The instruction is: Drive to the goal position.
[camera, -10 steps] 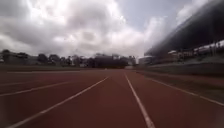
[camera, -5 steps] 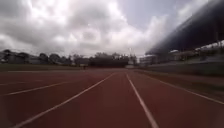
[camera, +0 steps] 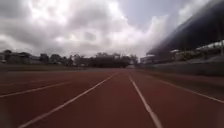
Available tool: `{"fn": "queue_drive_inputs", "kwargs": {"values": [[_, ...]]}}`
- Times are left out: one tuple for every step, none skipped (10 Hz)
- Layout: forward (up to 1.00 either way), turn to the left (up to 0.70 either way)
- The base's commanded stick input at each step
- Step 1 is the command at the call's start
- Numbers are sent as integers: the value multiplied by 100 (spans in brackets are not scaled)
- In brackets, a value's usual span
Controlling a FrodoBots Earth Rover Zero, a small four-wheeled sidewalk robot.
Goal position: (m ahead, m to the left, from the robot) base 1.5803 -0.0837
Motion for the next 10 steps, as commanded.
{"fn": "queue_drive_inputs", "kwargs": {"values": [[70,-24],[70,-7],[70,0],[70,0],[70,0],[70,0],[70,0],[70,0],[70,0],[70,0]]}}
